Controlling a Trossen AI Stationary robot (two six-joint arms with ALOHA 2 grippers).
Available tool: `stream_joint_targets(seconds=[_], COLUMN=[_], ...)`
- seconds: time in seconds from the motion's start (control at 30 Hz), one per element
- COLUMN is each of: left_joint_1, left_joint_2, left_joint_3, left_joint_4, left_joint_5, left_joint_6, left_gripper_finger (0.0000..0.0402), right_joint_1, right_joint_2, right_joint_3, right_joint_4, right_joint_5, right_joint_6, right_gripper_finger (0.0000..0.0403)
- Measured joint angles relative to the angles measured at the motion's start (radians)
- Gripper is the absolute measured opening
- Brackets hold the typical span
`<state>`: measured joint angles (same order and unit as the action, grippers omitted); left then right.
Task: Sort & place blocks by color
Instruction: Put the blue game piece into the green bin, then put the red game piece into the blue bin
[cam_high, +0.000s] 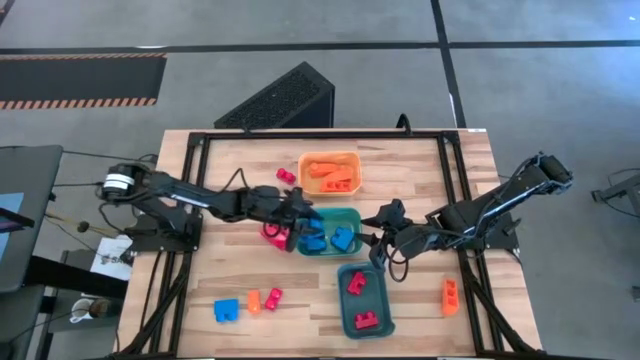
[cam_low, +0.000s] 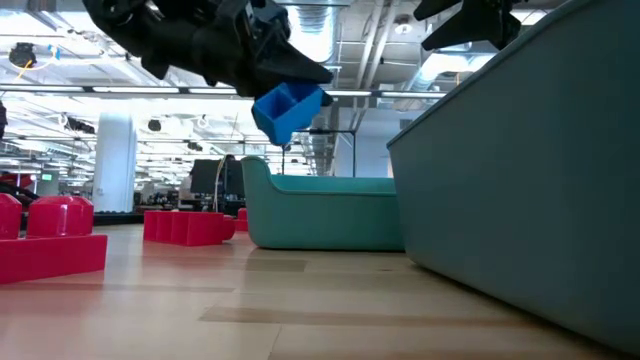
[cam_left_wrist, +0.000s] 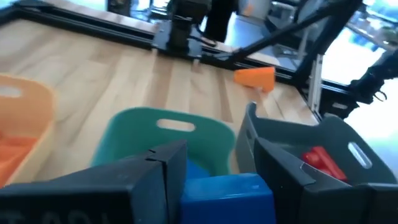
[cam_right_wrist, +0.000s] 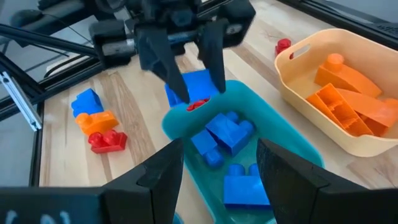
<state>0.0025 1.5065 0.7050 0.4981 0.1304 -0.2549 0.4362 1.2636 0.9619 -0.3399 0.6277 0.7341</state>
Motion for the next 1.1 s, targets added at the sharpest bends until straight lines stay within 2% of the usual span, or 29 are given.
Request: stream_joint_targets(seconds=[0.23, 0.47, 0.6, 0.77, 0.93, 1.1], left_joint_1=[-0.002, -0.002, -0.003, -0.023, -0.043, -0.072], left_joint_2=[0.035, -0.027, -0.159, -0.390, -0.608, -0.766], left_joint_3=[0.020, 0.020, 0.013, -0.057, -0.191, -0.361], left_joint_4=[0.002, -0.051, -0.106, -0.141, -0.141, -0.112], left_joint_5=[0.017, -0.008, -0.045, -0.060, -0.091, -0.205], left_joint_6=[0.037, 0.080, 0.124, 0.173, 0.151, 0.099], left_gripper_finger=[0.0208, 0.0282, 0.0293, 0.0287, 0.0280, 0.0279], right_joint_1=[0.000, 0.003, 0.011, 0.010, 0.001, -0.026], right_joint_2=[0.000, 0.000, 0.000, 0.000, 0.000, 0.000], right_joint_3=[0.000, 0.000, 0.000, 0.000, 0.000, 0.000], right_joint_4=[-0.001, -0.001, -0.003, -0.003, -0.001, 0.012], right_joint_5=[0.000, -0.002, -0.004, -0.008, -0.008, -0.008], right_joint_6=[0.000, 0.022, 0.025, 0.024, 0.018, 0.016], right_gripper_finger=[0.0224, 0.0224, 0.0224, 0.0224, 0.0224, 0.0224])
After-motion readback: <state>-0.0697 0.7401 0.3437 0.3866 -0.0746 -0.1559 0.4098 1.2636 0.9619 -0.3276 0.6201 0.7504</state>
